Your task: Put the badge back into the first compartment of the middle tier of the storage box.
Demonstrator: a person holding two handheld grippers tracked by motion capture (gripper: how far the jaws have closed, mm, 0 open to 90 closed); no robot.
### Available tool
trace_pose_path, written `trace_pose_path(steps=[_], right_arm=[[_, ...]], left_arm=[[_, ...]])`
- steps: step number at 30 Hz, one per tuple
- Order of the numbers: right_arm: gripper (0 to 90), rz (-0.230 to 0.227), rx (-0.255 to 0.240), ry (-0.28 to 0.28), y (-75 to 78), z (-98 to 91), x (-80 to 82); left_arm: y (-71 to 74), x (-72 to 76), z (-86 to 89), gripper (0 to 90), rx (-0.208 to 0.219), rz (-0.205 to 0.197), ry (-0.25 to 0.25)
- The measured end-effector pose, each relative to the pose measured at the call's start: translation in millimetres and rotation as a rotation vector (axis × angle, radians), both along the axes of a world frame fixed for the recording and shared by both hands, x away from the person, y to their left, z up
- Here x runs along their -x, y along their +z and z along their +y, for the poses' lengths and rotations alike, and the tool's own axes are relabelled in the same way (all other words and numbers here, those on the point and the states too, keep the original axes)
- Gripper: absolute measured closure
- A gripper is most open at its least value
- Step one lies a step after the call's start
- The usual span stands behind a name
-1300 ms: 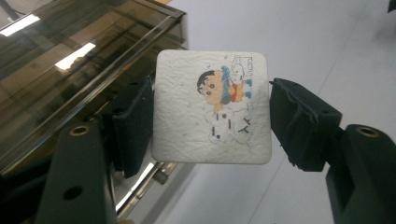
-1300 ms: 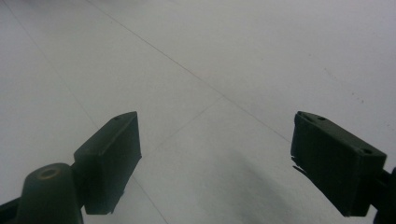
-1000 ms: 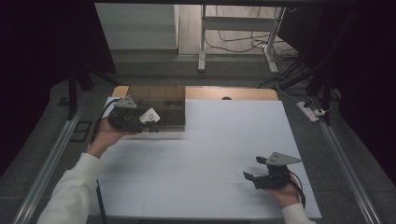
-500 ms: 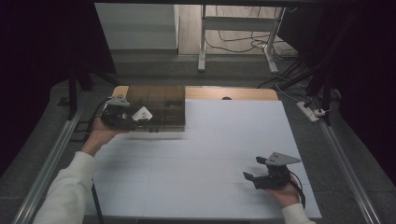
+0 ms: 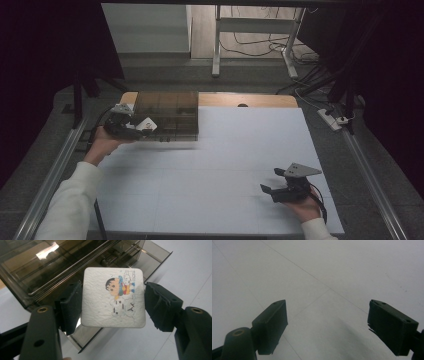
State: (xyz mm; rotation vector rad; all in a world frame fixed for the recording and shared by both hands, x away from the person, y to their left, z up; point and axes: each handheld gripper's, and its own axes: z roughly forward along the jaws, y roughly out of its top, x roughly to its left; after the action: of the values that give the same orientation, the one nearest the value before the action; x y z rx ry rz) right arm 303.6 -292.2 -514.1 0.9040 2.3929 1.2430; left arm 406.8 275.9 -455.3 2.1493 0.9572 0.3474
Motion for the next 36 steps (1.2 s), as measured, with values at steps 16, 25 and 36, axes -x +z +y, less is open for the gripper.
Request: trace_pose_path(steps=[16,25,36], right_arm=[[15.8,0.007,0.01,-0.002,-1.6,0.3,-0.7],[15.8,0.008,0.017,-0.007,-1.9,-0.6,-0.7],[15.9,0.012,0.018,-0.005,-2.7,-0.3,-1.0]], left_arm=[[-1.9,1.4,5.6,32.9,-0.003,-0.119,0.062],[-7.3,-1.7,-1.7,32.8,0.004,-0.167,0.109],[-13.4,-1.0,2.3,32.7,-0.014,-0.156,0.114]])
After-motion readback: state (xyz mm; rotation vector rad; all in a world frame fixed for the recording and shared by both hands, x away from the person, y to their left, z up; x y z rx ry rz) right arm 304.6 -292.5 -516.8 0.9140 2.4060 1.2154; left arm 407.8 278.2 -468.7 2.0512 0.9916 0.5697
